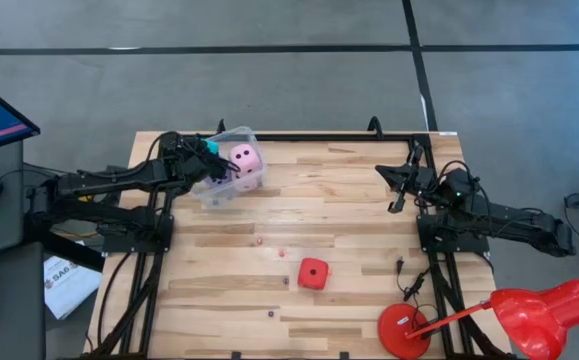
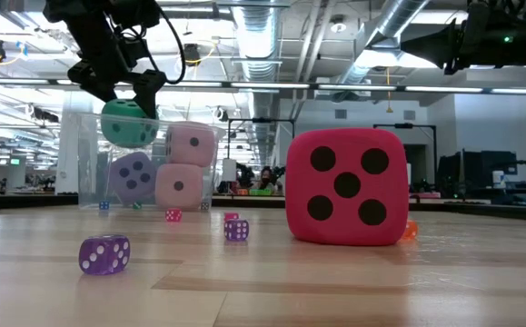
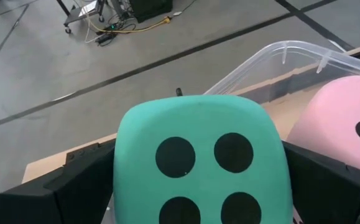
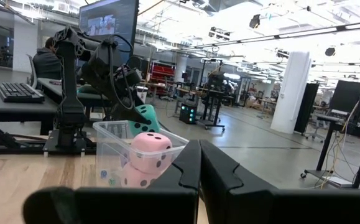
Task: Pick & Place Dice
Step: Put the large green dice into the transparent container
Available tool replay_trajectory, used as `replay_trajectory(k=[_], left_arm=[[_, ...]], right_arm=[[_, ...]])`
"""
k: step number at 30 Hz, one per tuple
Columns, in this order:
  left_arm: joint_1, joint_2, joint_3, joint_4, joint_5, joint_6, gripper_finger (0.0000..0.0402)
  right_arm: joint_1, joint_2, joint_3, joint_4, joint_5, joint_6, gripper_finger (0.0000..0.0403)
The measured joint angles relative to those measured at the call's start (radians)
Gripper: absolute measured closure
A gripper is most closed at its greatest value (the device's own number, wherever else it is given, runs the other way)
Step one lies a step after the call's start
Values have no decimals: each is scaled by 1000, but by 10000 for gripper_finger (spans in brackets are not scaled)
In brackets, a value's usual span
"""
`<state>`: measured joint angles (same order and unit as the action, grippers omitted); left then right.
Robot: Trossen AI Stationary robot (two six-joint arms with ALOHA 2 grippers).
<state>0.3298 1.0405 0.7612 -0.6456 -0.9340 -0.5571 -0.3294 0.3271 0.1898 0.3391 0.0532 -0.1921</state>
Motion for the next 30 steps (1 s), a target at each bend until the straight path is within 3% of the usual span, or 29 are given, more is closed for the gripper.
replay_trajectory(k=[30], left_arm=[[-4, 0, 0, 26, 0, 27, 2]], right_arm=[[0, 0, 0, 4, 0, 0, 403]])
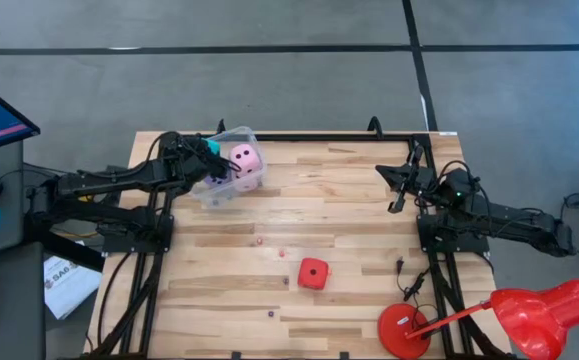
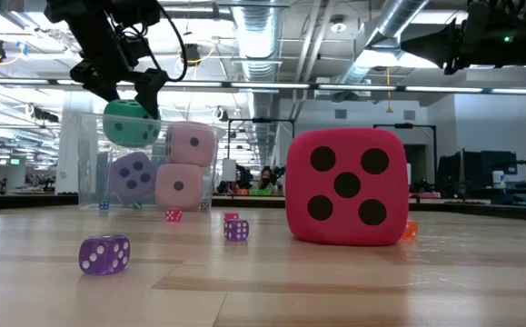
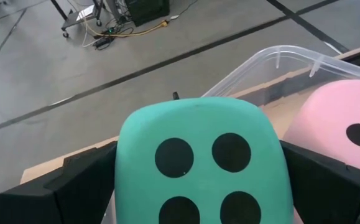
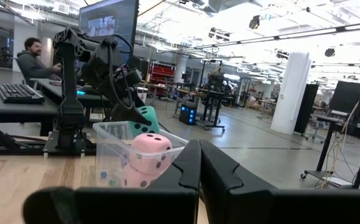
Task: Pick & Place Dice
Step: Put the large green dice into the transparent container
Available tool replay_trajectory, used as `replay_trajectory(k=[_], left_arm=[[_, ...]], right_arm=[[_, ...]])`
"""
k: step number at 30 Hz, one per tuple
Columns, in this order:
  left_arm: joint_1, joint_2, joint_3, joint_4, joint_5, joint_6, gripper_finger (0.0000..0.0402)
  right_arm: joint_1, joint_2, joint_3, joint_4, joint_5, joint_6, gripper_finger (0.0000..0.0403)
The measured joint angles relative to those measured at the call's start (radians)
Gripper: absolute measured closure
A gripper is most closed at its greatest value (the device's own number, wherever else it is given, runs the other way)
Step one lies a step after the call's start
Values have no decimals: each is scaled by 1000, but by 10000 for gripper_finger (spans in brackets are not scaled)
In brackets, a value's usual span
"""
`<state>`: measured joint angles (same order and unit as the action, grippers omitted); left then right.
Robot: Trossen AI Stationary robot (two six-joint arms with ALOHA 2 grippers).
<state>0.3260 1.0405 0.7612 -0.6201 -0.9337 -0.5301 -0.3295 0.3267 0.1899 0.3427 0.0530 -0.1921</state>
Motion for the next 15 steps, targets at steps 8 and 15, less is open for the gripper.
replay_trajectory(k=[8, 15], left_arm=[[0, 0, 0, 0, 0, 49, 2], [-42, -8, 0, -1, -111, 115, 2]], right_arm=[[0, 0, 0, 2, 0, 0, 403], [0, 0, 0, 2, 0, 0, 403]])
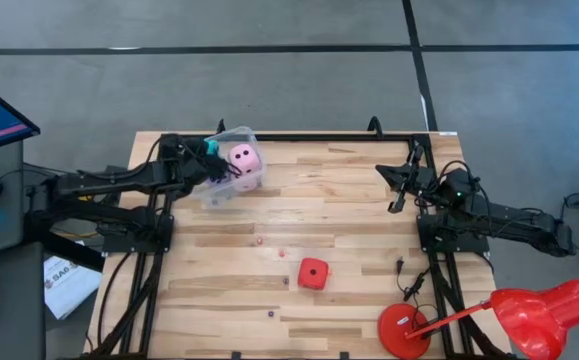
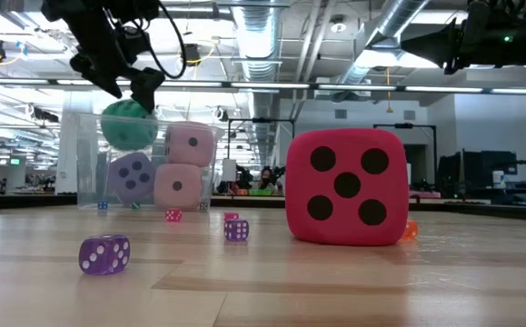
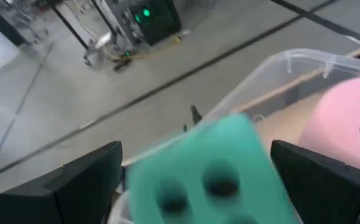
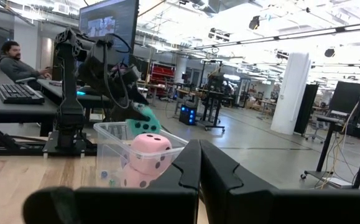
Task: Pick & Place Dice
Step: Put the large green dice into the transparent container, then put the left small red dice into the transparent container
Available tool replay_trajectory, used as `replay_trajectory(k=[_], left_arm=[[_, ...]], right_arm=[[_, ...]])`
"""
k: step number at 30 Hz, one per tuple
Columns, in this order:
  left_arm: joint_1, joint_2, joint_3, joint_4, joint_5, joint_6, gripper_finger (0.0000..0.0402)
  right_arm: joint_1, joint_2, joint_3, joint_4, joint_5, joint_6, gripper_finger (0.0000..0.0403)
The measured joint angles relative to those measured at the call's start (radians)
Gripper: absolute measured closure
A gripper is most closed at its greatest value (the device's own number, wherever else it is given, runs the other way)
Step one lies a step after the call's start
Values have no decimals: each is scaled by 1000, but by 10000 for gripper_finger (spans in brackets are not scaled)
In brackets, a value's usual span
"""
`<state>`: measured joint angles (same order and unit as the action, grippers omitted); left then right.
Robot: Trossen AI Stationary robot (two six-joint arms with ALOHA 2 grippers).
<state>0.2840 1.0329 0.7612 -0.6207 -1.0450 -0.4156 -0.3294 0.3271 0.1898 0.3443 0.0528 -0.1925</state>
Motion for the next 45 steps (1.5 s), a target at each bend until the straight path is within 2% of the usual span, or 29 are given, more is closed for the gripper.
replay_trajectory(k=[5, 21, 39, 45], left_arm=[[-49, -32, 0, 35, -51, 1, 2], [-181, -139, 0, 65, -50, -8, 2], [-511, -127, 0, 145, -37, -8, 2], [-609, -127, 0, 166, 47, 1, 2]], right_arm=[[0, 0, 0, 0, 0, 0, 403], [0, 0, 0, 2, 0, 0, 403], [0, 0, 0, 2, 0, 0, 403], [0, 0, 0, 4, 0, 0, 403]])
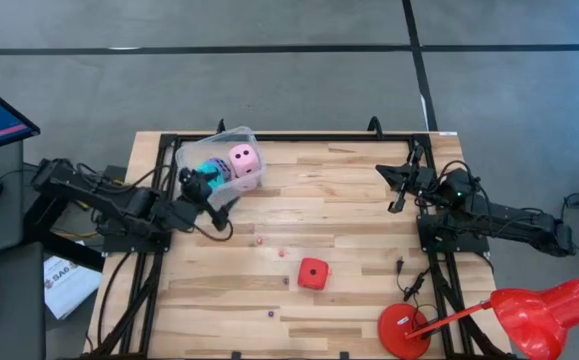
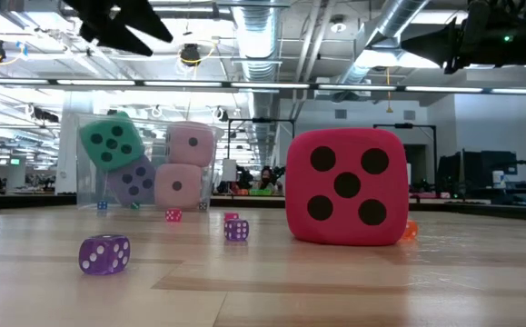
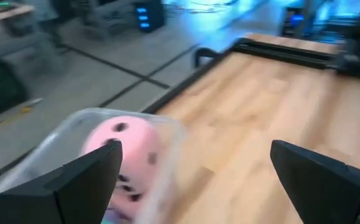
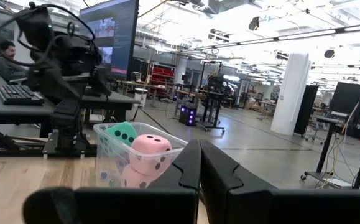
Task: Pick & Place Dice
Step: Put the left small red dice into the transparent container
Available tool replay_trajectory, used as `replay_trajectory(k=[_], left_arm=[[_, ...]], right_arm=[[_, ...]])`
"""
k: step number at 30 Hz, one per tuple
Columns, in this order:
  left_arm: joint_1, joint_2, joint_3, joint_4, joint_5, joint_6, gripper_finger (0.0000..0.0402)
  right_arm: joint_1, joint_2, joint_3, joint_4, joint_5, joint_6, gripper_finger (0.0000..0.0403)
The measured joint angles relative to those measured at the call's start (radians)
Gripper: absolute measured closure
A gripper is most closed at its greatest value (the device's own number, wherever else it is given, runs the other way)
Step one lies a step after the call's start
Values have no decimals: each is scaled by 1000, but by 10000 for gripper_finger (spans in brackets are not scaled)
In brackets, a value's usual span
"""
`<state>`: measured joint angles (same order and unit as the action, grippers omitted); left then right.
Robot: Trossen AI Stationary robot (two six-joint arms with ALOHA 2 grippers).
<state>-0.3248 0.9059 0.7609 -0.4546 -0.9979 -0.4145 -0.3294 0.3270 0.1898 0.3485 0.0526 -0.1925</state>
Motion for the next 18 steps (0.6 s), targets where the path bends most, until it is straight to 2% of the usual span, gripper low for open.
replay_trajectory(k=[5, 11, 18], left_arm=[[-49, 55, 0, 161, 106, 138, 2], [-54, 190, 1, 344, 309, 280, 2], [-54, 319, 1, 342, 342, 283, 2]], right_arm=[[0, 0, 0, 15, 0, 0, 403], [0, 0, 0, 30, 0, 0, 403], [0, 0, 0, 27, 0, 0, 403]])
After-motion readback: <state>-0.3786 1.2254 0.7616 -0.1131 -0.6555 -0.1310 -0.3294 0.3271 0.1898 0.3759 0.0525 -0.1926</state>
